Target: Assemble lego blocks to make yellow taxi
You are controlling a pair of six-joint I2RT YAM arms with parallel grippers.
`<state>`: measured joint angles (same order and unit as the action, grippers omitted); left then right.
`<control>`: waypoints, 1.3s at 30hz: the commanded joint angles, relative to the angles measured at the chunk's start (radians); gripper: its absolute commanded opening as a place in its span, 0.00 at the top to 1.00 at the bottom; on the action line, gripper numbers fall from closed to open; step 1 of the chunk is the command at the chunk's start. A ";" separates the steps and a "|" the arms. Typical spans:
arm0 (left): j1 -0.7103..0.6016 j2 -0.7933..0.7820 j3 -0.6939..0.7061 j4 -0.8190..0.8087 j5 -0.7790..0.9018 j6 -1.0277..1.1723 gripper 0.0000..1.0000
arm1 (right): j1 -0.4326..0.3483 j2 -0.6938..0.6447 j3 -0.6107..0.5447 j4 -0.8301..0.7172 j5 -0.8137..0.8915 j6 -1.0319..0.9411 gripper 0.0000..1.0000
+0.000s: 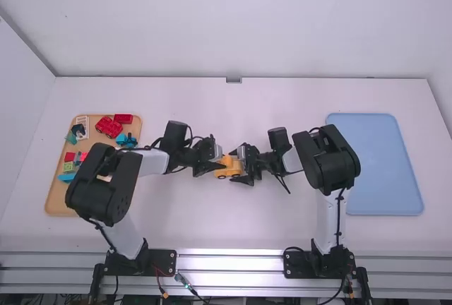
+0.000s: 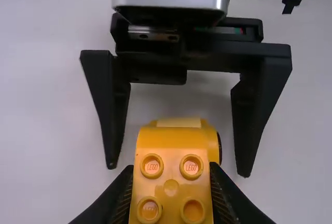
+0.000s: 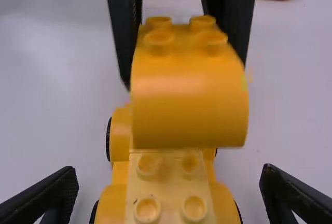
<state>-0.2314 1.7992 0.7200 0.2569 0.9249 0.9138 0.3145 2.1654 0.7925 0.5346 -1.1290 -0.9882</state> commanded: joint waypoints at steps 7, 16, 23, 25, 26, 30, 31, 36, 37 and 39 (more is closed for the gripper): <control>-0.021 0.032 -0.007 0.038 0.005 -0.054 0.94 | 0.014 0.020 0.014 -0.034 0.012 -0.033 0.19; -0.028 0.062 -0.007 0.071 0.009 -0.091 0.95 | 0.014 0.020 0.014 -0.043 0.013 -0.035 0.27; -0.037 0.063 -0.007 0.064 0.009 -0.088 0.95 | 0.014 0.020 0.013 -0.045 0.031 -0.034 0.40; -0.039 0.065 -0.007 0.058 0.009 -0.087 0.95 | 0.014 0.020 0.013 -0.045 0.030 -0.034 0.41; -0.039 0.066 -0.007 0.059 0.009 -0.088 0.95 | 0.014 0.020 0.013 -0.045 0.030 -0.034 0.41; -0.038 0.074 -0.007 0.058 0.009 -0.088 0.95 | 0.014 0.020 0.013 -0.045 0.030 -0.034 0.41; -0.038 0.077 -0.007 0.059 0.010 -0.087 0.95 | 0.013 0.020 0.013 -0.045 0.029 -0.034 0.44; -0.047 0.106 -0.007 0.074 0.009 -0.087 0.98 | 0.014 0.020 0.013 -0.046 0.030 -0.034 0.44; -0.051 0.114 -0.007 0.079 0.007 -0.087 0.98 | 0.014 0.020 0.013 -0.045 0.029 -0.034 0.44; -0.050 0.126 -0.007 0.085 0.005 -0.088 0.98 | 0.014 0.020 0.013 -0.046 0.029 -0.034 0.44</control>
<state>-0.2638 1.8828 0.7212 0.3576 0.9394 0.8295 0.3252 2.1654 0.7925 0.4931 -1.1023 -1.0206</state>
